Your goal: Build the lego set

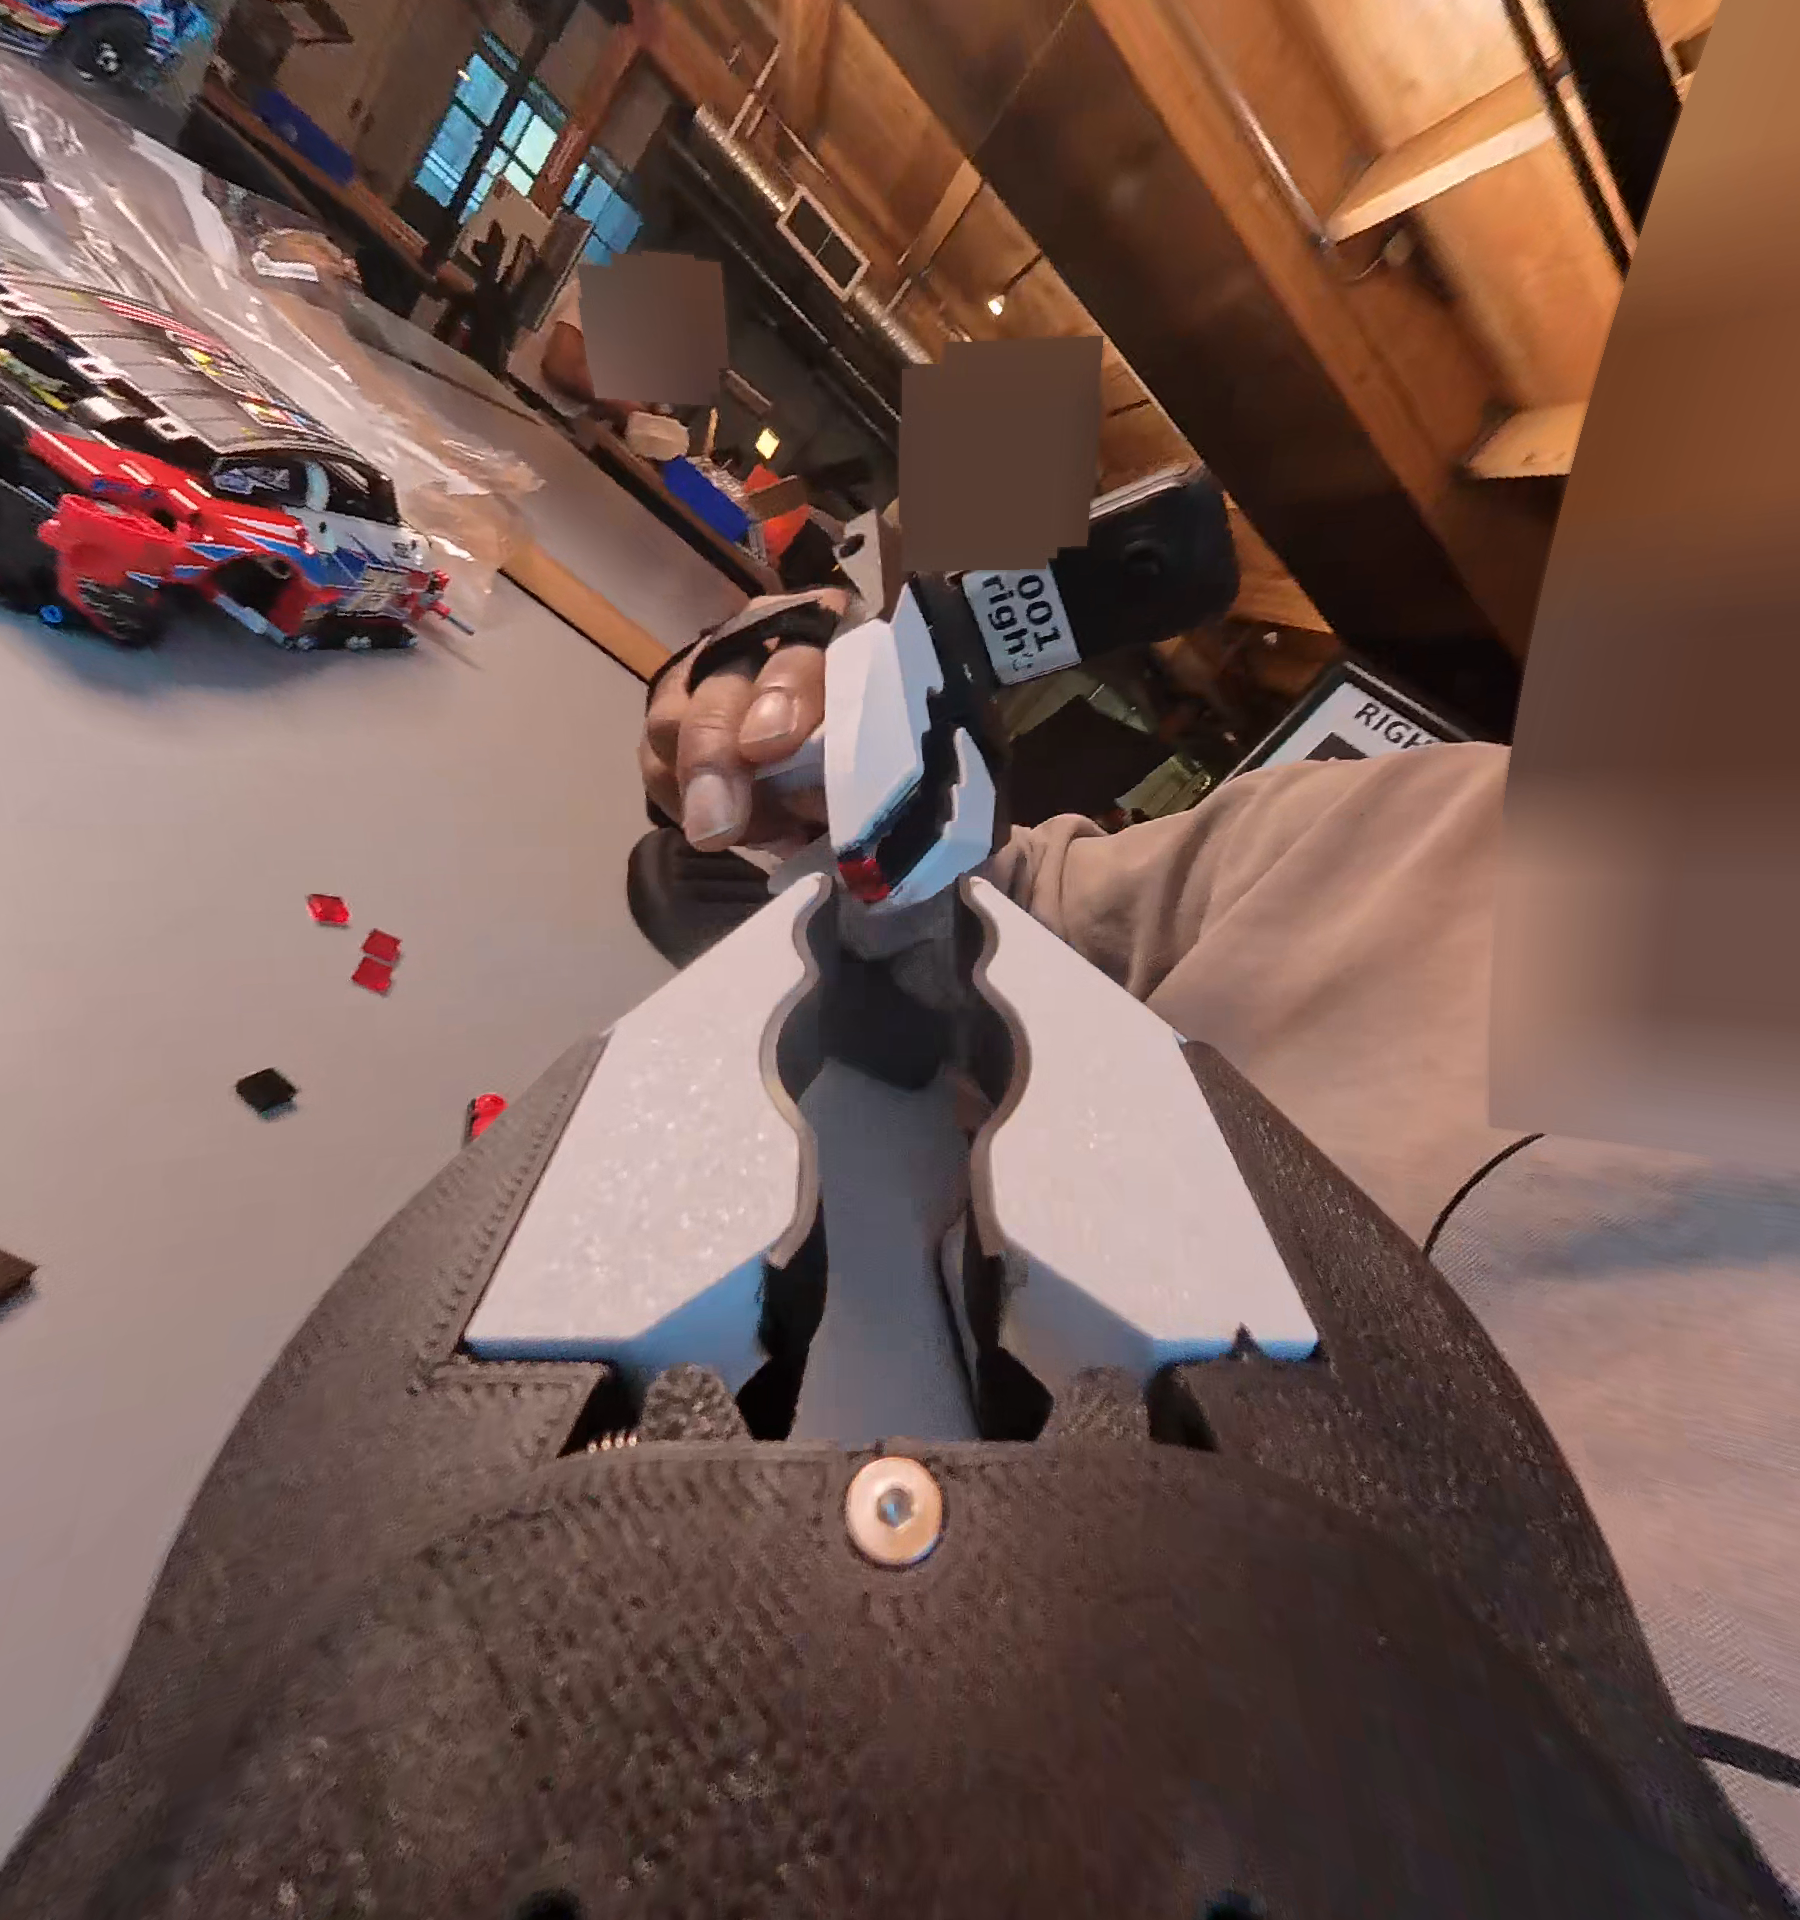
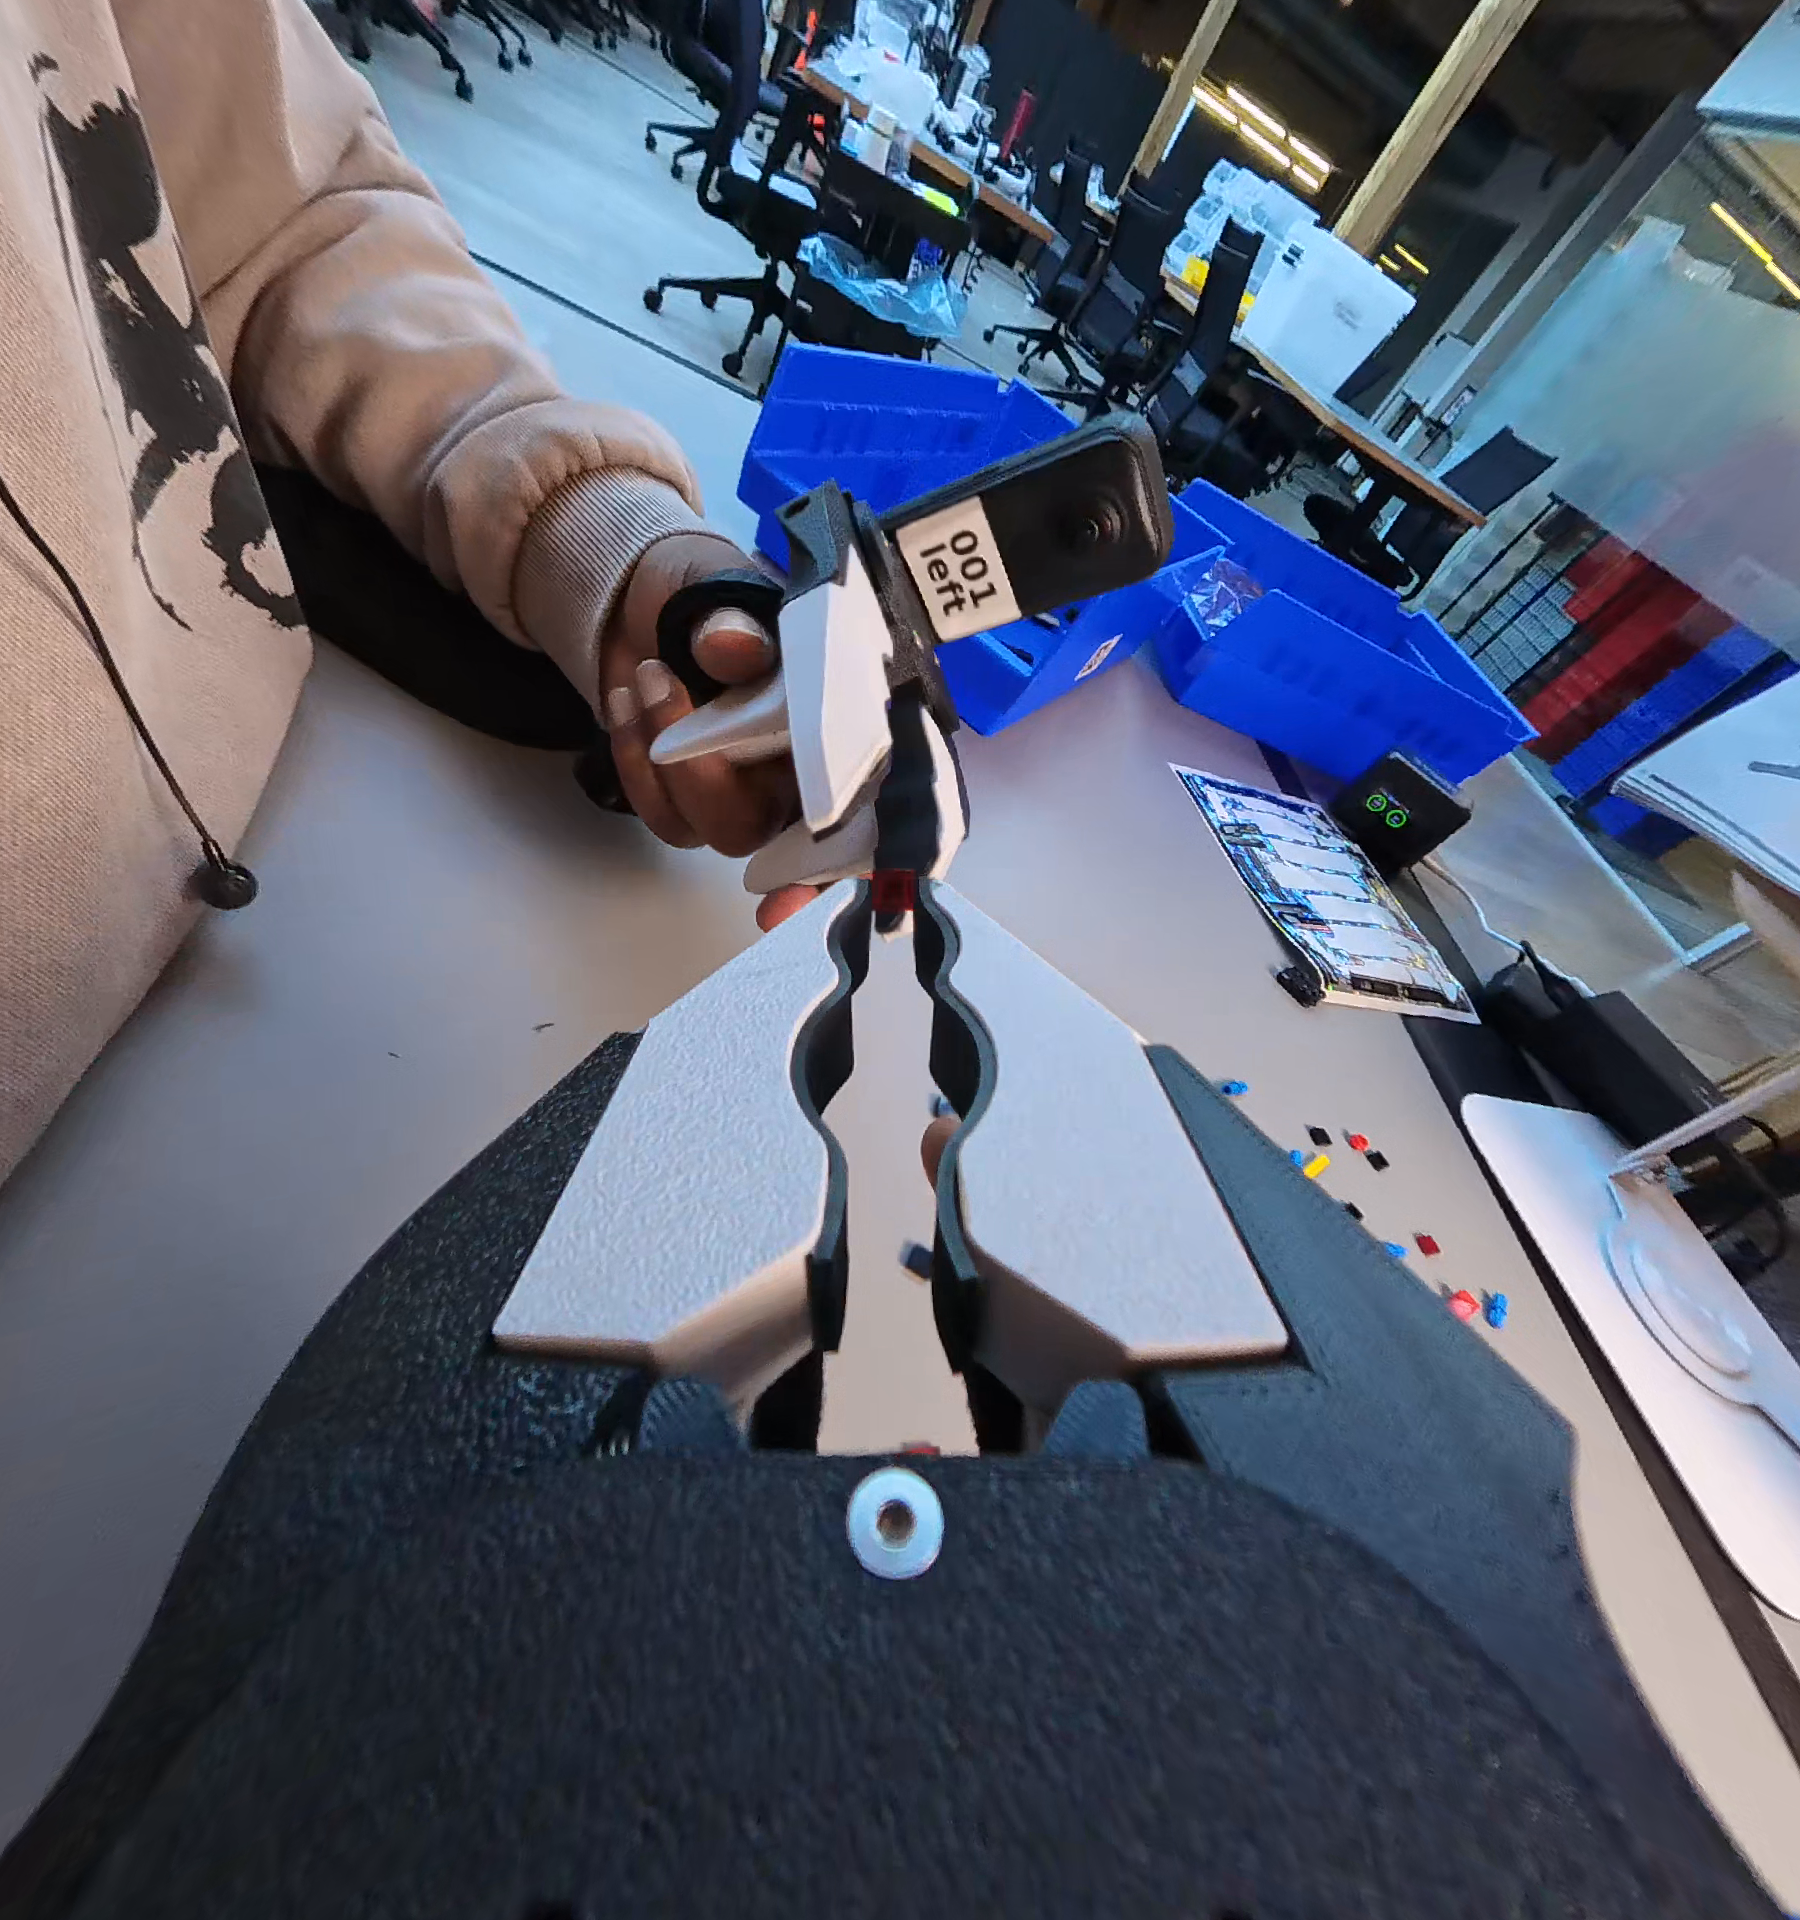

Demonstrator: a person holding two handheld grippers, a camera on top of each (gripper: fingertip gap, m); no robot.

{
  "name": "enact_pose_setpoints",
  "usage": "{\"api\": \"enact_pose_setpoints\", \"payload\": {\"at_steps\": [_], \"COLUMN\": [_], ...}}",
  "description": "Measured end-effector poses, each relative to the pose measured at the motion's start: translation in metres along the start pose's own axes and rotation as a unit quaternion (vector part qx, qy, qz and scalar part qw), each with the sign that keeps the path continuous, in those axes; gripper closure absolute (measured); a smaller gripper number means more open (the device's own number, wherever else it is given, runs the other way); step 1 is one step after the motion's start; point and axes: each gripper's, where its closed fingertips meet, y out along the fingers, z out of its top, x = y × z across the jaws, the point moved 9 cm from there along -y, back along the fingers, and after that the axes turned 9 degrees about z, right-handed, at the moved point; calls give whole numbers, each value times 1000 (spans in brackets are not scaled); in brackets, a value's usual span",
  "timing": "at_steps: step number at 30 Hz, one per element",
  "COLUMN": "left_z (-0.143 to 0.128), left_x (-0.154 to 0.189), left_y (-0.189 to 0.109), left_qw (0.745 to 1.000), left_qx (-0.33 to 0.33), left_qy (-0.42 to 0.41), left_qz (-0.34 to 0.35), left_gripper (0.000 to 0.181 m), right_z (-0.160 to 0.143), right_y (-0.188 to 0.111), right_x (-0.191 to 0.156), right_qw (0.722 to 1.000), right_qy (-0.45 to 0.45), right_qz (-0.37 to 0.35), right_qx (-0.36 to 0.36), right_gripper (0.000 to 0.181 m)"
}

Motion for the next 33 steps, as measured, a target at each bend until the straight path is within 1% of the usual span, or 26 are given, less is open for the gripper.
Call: {"api": "enact_pose_setpoints", "payload": {"at_steps": [7,15,18,21,24,33], "left_z": [0,1,0,-1,-2,-2], "left_x": [0,-4,-7,-5,-3,-4], "left_y": [-1,-3,-3,-1,1,0], "left_qw": [997,996,996,992,988,991], "left_qx": [11,19,16,22,25,24], "left_qy": [-53,-66,-76,-101,-113,-102], "left_qz": [-47,-49,-44,-77,-101,-84], "left_gripper": [164,176,172,165,167,176], "right_z": [1,-1,0,2,3,2], "right_y": [1,-2,-3,-3,-1,-2], "right_x": [-3,-2,-2,-3,-5,-4], "right_qw": [999,999,998,997,997,996], "right_qy": [8,14,16,14,10,10], "right_qz": [4,-2,-4,-2,0,-4], "right_qx": [35,51,63,73,73,83], "right_gripper": [176,176,176,176,176,176]}}
